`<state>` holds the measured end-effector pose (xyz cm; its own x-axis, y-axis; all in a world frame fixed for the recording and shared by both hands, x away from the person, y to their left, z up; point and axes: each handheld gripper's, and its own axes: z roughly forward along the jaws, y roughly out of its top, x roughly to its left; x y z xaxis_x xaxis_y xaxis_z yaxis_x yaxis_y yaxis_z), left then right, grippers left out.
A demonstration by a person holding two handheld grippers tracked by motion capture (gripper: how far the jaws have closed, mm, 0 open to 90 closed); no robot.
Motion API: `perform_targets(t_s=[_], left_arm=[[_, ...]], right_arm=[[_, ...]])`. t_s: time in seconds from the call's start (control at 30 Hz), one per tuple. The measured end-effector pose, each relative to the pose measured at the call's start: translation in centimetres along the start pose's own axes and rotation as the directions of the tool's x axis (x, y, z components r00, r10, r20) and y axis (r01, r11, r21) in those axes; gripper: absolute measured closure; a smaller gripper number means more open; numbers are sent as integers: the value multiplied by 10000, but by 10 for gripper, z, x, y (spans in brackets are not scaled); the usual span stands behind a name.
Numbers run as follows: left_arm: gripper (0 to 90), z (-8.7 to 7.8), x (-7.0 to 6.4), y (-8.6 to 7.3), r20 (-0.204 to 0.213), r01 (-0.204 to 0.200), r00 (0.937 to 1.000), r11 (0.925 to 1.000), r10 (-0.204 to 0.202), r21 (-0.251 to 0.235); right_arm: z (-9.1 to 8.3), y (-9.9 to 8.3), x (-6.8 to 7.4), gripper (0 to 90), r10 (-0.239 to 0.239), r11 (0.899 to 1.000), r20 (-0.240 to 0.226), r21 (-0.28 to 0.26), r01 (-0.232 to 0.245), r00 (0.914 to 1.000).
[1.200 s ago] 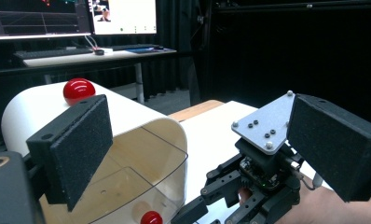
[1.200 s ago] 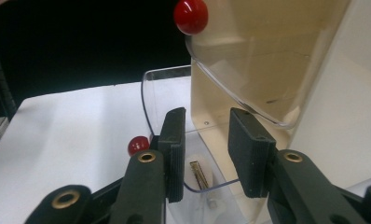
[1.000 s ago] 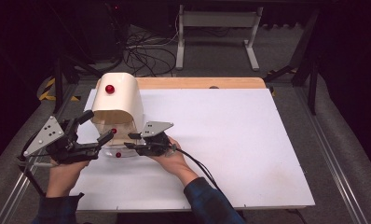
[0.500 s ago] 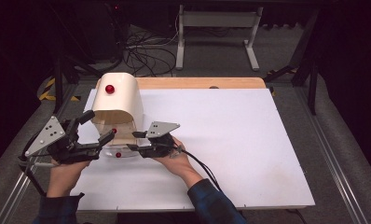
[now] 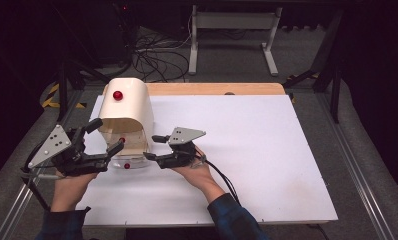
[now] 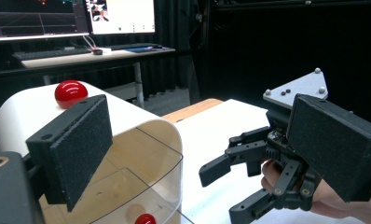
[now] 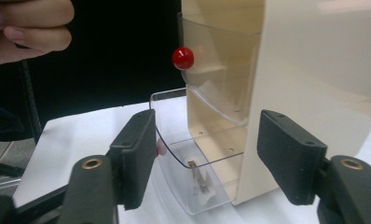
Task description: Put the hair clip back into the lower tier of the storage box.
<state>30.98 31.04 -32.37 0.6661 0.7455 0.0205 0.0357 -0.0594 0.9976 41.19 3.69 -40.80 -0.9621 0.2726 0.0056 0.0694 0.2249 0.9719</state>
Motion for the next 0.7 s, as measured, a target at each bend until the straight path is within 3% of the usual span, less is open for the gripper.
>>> perform_targets(t_s=[0.43, 0.7], left_arm=[[74, 1, -1, 0, -19, -49, 10000, 10000, 49, 73], [68, 6, -4, -2, 70, -58, 10000, 9998, 57, 172]], right_arm=[[-20, 1, -7, 270, 264, 9995, 349, -182, -257, 9990], [-41, 4, -12, 205, 405, 9981, 864, -507, -362, 9954]])
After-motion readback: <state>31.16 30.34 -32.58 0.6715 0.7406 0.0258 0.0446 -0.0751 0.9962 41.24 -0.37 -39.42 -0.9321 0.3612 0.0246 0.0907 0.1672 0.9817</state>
